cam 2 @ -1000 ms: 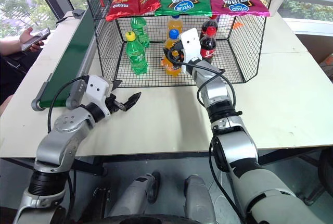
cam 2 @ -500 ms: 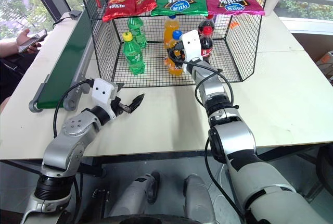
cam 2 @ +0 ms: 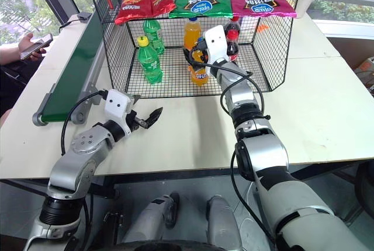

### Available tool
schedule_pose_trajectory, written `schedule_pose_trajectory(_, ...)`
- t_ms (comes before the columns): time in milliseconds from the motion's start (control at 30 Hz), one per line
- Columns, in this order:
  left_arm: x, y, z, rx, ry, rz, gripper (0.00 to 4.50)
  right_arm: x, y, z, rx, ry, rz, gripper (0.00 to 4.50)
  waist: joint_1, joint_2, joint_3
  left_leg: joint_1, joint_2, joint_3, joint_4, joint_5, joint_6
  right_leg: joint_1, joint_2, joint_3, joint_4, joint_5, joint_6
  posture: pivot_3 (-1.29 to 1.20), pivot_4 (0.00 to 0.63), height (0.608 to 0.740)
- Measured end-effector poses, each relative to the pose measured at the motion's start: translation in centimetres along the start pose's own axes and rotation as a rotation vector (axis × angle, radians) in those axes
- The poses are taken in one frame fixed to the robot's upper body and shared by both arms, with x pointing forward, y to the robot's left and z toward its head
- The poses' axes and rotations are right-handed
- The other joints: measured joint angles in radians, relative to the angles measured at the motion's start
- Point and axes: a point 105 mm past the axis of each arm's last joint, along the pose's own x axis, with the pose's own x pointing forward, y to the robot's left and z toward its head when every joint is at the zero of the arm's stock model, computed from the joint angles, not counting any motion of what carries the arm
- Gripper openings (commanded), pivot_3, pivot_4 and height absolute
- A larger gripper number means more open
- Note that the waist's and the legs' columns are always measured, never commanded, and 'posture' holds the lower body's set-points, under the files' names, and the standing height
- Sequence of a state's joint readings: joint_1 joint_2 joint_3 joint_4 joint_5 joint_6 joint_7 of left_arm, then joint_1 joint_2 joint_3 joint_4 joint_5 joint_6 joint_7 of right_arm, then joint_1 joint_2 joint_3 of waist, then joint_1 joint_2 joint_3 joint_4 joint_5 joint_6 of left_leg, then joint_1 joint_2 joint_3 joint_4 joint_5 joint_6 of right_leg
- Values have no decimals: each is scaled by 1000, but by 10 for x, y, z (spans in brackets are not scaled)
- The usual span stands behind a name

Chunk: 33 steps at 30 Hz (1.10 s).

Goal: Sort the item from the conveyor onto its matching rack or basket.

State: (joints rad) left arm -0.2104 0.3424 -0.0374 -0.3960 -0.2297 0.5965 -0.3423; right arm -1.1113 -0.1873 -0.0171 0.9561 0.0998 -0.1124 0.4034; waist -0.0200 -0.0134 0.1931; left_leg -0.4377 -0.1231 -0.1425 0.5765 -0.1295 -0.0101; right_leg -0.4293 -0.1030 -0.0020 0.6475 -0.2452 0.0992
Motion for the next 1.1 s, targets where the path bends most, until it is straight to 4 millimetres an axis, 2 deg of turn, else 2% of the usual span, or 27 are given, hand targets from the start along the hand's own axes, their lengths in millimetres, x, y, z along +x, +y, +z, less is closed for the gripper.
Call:
schedule_pose_trajectory(200, 2, -5, 1, -3, -18, -17, 4500, -14, -21, 10, -75, -11, -38, 4458, 5, 0, 0, 0, 0, 0, 0, 0, 0, 0, 0, 0, 0, 0, 0, 0, 150, 739)
schedule_pose_trajectory(300, 2, -7, 0, -2, -18, -32, 4500, -23, -22, 12, -100, -13, -29, 4458, 4, 0, 0, 0, 0, 0, 0, 0, 0, 0, 0, 1, 0, 0, 0, 0, 150, 739)
schedule_pose_trajectory(400, 2, -10, -2, -5, -14, -53, 4500, -40, -20, 5, -128, 31, 19, 4458, 5, 0, 0, 0, 0, 1, 0, 0, 0, 0, 0, 1, 0, 0, 0, 0, 150, 739)
schedule_pose_trajectory(500, 1, -13, -2, -29, -25, -88, 4500, -66, -1, -7, -93, 102, 154, 4458, 6, 0, 0, 0, 0, 1, 0, 0, 0, 0, -1, 1, 0, -1, -1, 0, 150, 739)
schedule_pose_trajectory(633, -2, -17, 2, -56, -47, -124, 4500, -104, 36, -16, -28, 174, 359, 4458, 7, 0, 0, 0, 0, 1, 0, -1, -2, 0, -2, 1, -1, -2, -3, 0, 150, 739)
schedule_pose_trajectory(733, -6, -15, -1, -69, -41, -121, 4500, -117, 48, -27, 17, 224, 410, 4458, 2, 0, 0, 0, 1, 2, 1, -2, -2, 0, -3, 1, -1, -2, -3, 0, 150, 739)
schedule_pose_trajectory(767, -11, -17, -6, -110, -37, -133, 4500, -134, 60, -32, 37, 251, 437, 4458, 9, -1, -2, 1, 2, 1, 1, -2, -2, 2, -4, 0, -2, -3, -2, 0, 150, 739)
schedule_pose_trajectory(900, -14, -16, -14, -141, -19, -129, 4500, -149, 69, -52, 102, 337, 436, 4458, 11, 0, -1, 0, 1, 2, 1, -2, -2, 2, -4, 0, -3, -2, -2, 0, 150, 739)
schedule_pose_trajectory(1100, -15, -18, -15, -154, -16, -139, 4500, -157, 70, -61, 141, 382, 414, 4458, 9, 0, -1, 0, 1, 2, 1, -2, -2, 2, -5, 0, -3, -3, -1, 0, 150, 739)
